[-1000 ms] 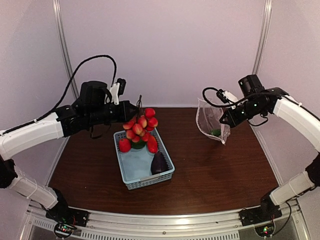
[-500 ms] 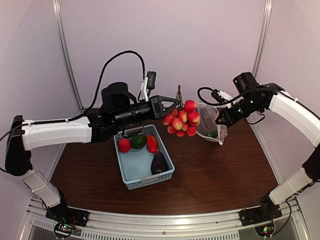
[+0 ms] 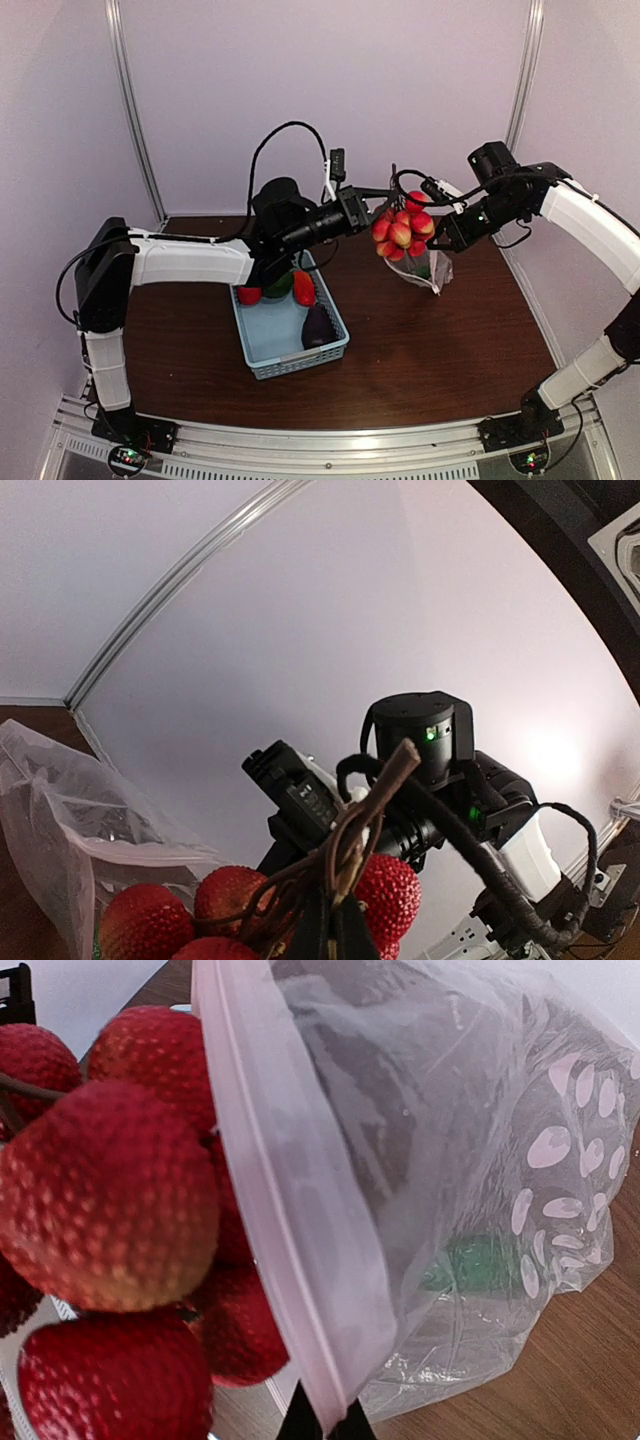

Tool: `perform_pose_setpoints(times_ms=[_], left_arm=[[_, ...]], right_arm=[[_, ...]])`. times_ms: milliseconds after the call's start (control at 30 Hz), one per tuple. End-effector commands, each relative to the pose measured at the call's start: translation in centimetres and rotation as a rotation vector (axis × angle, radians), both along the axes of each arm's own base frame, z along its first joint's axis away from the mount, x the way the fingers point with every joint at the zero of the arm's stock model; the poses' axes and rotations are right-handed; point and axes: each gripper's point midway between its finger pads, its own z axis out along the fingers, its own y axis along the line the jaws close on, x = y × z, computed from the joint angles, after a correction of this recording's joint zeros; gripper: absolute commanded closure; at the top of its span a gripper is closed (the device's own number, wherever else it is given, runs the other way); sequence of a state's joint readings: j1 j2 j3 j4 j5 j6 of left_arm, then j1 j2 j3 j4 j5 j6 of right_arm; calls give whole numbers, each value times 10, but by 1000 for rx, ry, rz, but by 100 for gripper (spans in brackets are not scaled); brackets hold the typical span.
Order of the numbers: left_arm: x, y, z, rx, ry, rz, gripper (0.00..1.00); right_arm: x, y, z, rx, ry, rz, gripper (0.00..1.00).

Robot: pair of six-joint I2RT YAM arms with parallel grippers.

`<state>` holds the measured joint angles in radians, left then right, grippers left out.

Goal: Place the food in the zip-top bag and seal the zipper
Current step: Place the fake fruit in the zipper food storage bag.

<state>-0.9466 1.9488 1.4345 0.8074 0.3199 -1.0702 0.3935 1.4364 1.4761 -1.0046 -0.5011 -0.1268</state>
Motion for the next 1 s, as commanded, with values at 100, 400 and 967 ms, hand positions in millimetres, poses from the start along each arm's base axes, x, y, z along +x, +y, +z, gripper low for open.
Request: perform_pose_setpoints(times_ms=[100,400,967], left_arm=[[-6,-9,32,-158,-19,-57,100],[13,-23,-17,-109,23,-9,100],[25,-39,-92,191,36,119,100]], right_arm=[[-13,11,9,74,29,41,100],[-26,15,42,170,-1,83,100],[-34,18,70,258,-42,128,100]])
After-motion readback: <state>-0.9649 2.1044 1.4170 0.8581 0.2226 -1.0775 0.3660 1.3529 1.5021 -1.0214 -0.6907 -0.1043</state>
